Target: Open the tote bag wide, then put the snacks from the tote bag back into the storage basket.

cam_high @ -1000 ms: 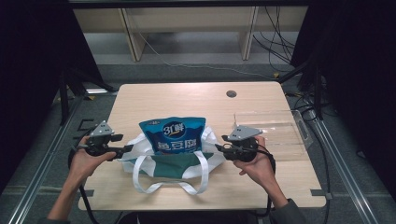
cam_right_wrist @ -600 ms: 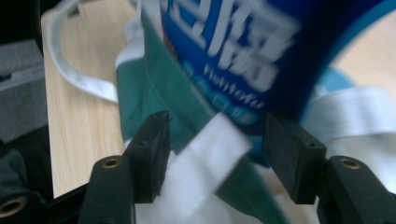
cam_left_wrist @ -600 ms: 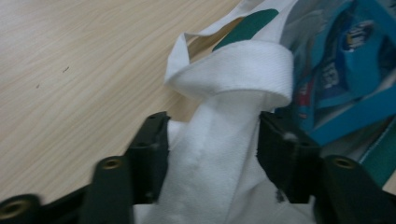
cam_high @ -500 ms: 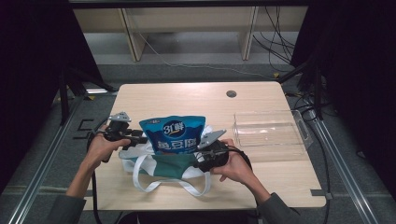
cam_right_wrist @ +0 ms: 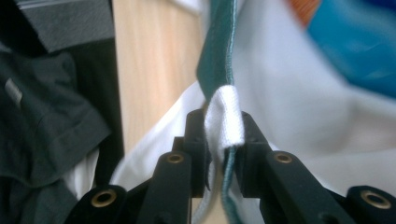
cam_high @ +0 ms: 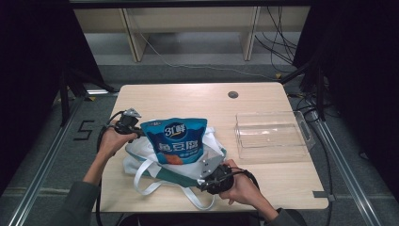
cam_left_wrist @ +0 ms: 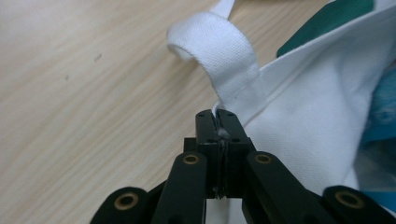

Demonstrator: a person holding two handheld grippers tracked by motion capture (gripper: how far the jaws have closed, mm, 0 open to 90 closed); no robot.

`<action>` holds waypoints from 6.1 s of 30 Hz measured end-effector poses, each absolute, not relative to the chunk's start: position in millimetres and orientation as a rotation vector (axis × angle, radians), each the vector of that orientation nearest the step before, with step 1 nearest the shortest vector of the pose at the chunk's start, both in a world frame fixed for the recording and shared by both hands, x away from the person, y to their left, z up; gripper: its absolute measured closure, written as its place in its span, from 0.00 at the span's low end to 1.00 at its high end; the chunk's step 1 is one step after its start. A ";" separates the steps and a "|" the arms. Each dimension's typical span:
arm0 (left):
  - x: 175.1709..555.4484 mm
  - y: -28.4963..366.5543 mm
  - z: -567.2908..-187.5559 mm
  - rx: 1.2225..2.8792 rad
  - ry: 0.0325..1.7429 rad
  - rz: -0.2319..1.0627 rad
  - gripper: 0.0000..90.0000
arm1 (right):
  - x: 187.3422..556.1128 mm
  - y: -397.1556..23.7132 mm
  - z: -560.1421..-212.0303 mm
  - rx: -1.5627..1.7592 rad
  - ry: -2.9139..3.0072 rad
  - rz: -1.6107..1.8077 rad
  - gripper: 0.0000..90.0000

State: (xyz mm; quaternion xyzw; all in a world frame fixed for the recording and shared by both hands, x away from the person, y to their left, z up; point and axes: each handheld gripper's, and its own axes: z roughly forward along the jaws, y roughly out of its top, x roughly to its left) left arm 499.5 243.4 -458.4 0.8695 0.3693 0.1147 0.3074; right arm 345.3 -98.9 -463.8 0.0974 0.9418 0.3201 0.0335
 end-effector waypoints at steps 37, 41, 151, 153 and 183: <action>364.6 228.2 -443.3 2.189 0.685 0.185 0.44 | 396.2 -134.5 -413.0 0.690 2.510 1.057 0.56; 370.0 221.3 -455.6 2.202 0.700 0.235 0.36 | 407.9 -124.7 -416.2 0.707 2.514 1.020 0.60; 261.2 284.2 -494.2 2.005 1.045 0.395 0.21 | 426.4 -89.3 -284.3 0.421 2.660 1.018 0.33; 261.9 288.1 -492.2 2.066 1.018 0.402 0.21 | 430.7 -79.6 -279.2 0.360 2.684 1.018 0.36; 261.9 289.0 -492.6 2.086 1.013 0.408 0.22 | 453.9 -9.2 -296.4 0.181 2.892 0.780 0.73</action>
